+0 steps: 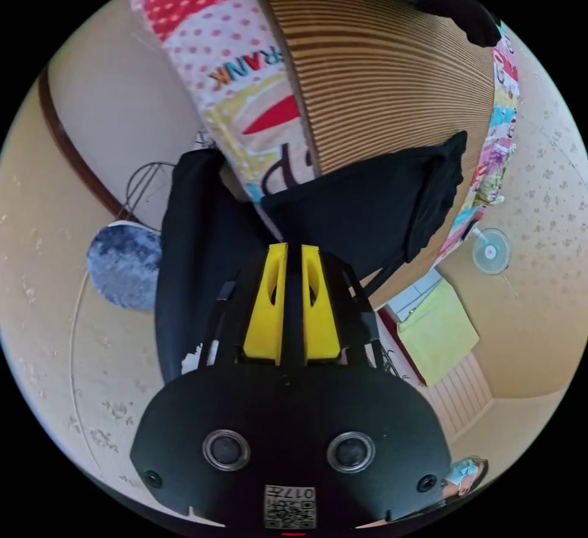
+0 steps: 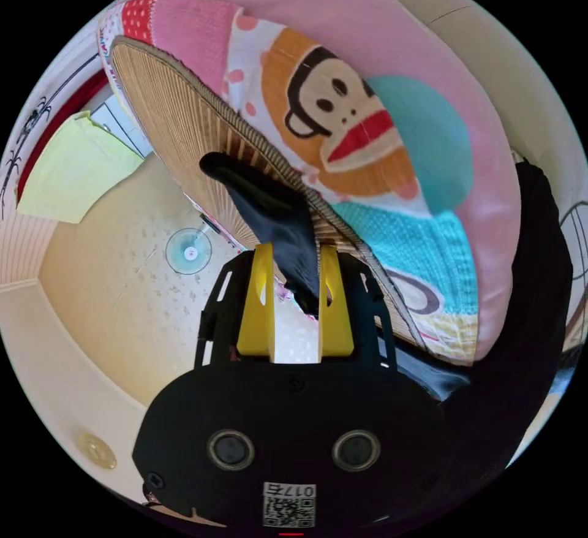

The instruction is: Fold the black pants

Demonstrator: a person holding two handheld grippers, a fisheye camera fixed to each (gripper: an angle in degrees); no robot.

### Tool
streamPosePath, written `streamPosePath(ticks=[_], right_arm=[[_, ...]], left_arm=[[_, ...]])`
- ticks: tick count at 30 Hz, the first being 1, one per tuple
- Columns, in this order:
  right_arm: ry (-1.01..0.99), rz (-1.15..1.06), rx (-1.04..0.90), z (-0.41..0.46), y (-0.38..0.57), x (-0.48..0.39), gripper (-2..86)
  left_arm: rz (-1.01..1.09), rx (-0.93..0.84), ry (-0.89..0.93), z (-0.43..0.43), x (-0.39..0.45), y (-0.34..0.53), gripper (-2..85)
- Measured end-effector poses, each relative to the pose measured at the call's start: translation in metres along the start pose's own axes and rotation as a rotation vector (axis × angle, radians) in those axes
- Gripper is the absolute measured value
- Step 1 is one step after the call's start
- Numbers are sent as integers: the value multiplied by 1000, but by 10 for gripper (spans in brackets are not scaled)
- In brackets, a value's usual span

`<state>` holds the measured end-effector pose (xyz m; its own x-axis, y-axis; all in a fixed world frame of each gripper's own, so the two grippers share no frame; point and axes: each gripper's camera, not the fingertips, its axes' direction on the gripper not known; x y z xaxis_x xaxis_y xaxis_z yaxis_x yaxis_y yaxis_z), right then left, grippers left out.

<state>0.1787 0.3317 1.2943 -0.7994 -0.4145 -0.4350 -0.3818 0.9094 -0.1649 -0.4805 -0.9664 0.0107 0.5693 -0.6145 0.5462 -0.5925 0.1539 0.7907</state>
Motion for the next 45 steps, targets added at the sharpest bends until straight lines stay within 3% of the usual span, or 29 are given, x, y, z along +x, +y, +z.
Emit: streamPosePath(ticks=[3,8,14,19,22,26,31,37,42,45], right_arm=[[14,-83,35,-4,-10,-11,45],[-227,-348,8,15,-16,-72,33],[-142,-828,-412,158,123,-167,42],[-16,-864,-836,305,282,-85,74],[64,-815,-989,334,307,-15,63],[204,-825,-995,296,277,47,36],[719,-779,-859,186,165,123,45],[1093,-687,-771,71,85,162,90],[1269,-603,-702,41,47,178,163],[1213,-595,-690,52,28,181,176]], left_arm=[[-43,54,-37,-28,-22,10,53],[-71,123,19,-49,-41,12,54],[82,94,6,-46,-27,-11,64],[253,22,-52,-35,-3,-45,83],[352,-19,-129,-32,10,-62,89],[479,-68,-226,-29,15,-80,99],[600,-183,-411,-15,5,-112,124],[789,-372,-663,21,10,-138,160],[826,-399,-793,39,14,-163,156],[794,-431,-893,48,7,-179,111]])
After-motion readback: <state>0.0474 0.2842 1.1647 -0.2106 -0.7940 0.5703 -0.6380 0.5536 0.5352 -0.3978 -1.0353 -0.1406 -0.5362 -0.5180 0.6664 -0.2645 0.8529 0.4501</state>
